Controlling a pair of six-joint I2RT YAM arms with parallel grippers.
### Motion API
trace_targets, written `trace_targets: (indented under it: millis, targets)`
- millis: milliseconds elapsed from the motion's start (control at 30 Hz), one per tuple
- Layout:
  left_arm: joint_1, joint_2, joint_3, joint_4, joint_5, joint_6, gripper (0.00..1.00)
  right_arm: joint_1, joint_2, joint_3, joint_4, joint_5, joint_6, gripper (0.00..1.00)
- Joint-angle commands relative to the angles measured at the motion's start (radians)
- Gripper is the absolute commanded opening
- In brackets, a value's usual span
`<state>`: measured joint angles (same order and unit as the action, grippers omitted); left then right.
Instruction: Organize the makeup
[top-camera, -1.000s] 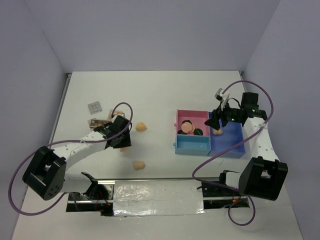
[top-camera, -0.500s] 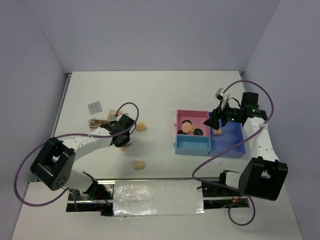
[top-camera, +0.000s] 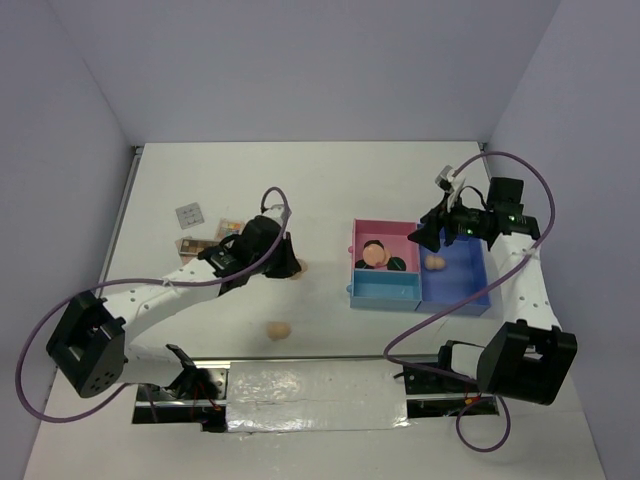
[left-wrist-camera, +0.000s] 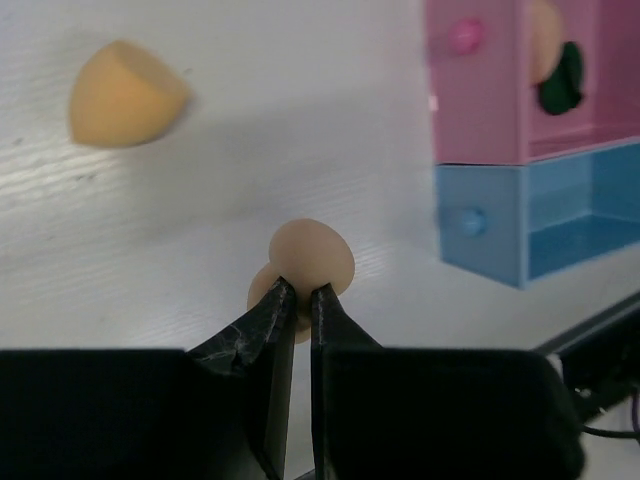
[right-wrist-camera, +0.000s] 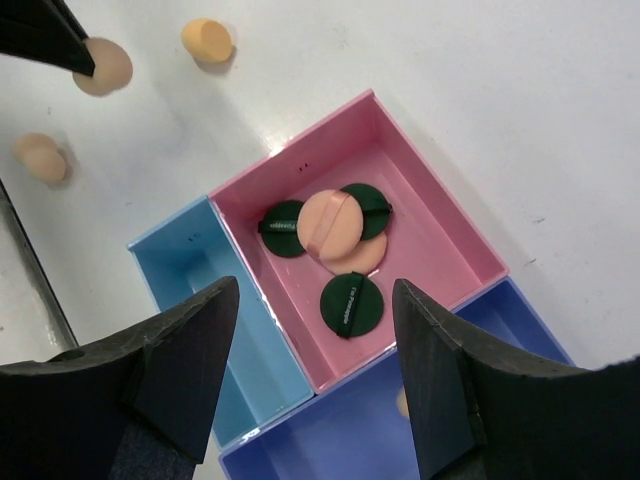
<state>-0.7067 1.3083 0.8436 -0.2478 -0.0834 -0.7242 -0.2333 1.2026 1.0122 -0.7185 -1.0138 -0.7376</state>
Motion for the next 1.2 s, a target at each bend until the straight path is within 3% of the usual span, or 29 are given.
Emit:
trace_targets:
  millis: [0,133,233,267,367,433,633,767,1067,1167]
  targets:
    - [-0.017,-0.006,0.041,0.183,0.190,0.032,0.00,0.000,-0.032,0.069,0.022,-0.060,0.033,0.70]
    - [-0.060,0.054,0.083,0.445,0.352,0.016,0.00,-0.026,-0.035,0.144,0.022,-0.142,0.085,0.67]
    - [-0.100,0.166,0.179,0.550,0.464,0.008,0.00,-0.044,-0.037,0.193,0.050,-0.201,0.142,0.57]
    - [-0.112,0.234,0.211,0.564,0.487,0.009,0.00,-0.044,-0.038,0.203,0.074,-0.210,0.193,0.48]
    - [-0.149,0.380,0.343,0.634,0.572,0.005,0.00,-0.047,-0.038,0.236,0.090,-0.239,0.243,0.35]
    - [-0.166,0.498,0.434,0.679,0.643,-0.024,0.00,-0.050,-0.047,0.253,0.091,-0.258,0.251,0.31]
    - [-0.195,0.776,0.653,0.892,0.810,-0.196,0.00,-0.058,-0.060,0.298,0.051,-0.287,0.244,0.29]
    - [-0.206,0.884,0.750,1.057,0.846,-0.342,0.02,-0.073,-0.060,0.307,0.024,-0.292,0.219,0.29]
    - [-0.226,0.991,0.819,0.992,0.800,-0.365,0.17,-0.097,-0.058,0.293,0.010,-0.307,0.201,0.29]
    - [-0.229,1.005,0.854,0.880,0.765,-0.321,0.23,-0.098,-0.058,0.287,0.008,-0.310,0.195,0.30]
